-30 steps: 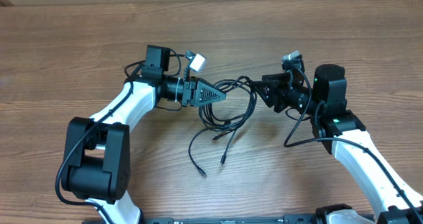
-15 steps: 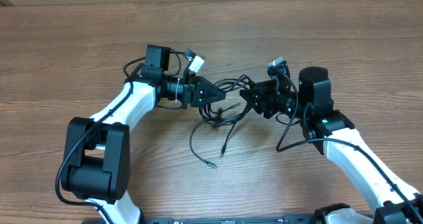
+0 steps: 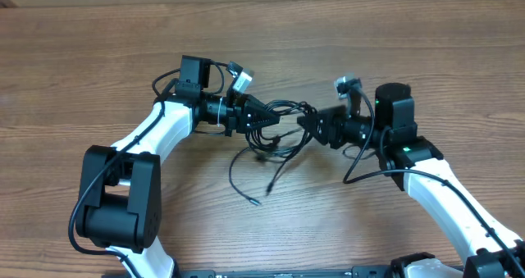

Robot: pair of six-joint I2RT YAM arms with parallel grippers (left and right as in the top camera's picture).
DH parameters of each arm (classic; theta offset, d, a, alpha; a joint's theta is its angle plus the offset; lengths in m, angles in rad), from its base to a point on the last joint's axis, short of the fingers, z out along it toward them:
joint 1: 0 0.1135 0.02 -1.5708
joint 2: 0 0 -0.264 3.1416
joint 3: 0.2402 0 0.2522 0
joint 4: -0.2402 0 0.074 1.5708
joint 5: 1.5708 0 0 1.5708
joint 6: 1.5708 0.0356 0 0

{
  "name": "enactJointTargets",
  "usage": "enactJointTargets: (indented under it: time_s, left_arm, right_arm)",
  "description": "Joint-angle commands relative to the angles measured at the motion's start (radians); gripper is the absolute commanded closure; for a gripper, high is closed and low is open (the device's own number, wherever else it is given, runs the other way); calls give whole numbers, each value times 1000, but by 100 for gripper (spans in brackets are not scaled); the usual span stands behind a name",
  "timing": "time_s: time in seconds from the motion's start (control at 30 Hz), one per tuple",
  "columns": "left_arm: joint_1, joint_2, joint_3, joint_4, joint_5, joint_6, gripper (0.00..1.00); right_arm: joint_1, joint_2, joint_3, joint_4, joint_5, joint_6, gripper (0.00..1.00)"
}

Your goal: Untangle cables

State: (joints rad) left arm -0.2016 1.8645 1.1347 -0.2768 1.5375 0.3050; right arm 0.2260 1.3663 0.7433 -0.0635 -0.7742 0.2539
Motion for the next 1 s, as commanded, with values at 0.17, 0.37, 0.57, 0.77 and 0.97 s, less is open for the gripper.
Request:
enactJointTargets:
  time_s: [0.17, 0.37, 0.57, 0.77, 0.97]
  left_arm:
    - [0, -4, -2, -11, -143, 58, 93]
    - [-5, -4, -2, -30, -130, 58, 92]
    - [-24, -4, -2, -34, -137, 60, 92]
    - [-26, -4, -2, -32, -264, 49, 96]
    - [-32, -4, -2, -18, -263, 28, 96]
  right_arm:
    - [43, 3, 6, -101, -58, 70, 56]
    - [-59, 2, 11, 80, -94, 287, 52]
    - [-90, 2, 11, 284, -103, 534, 52]
    - [-90, 2, 11, 185, -103, 585, 52]
    - [-90, 3, 10, -127, -10, 729, 65]
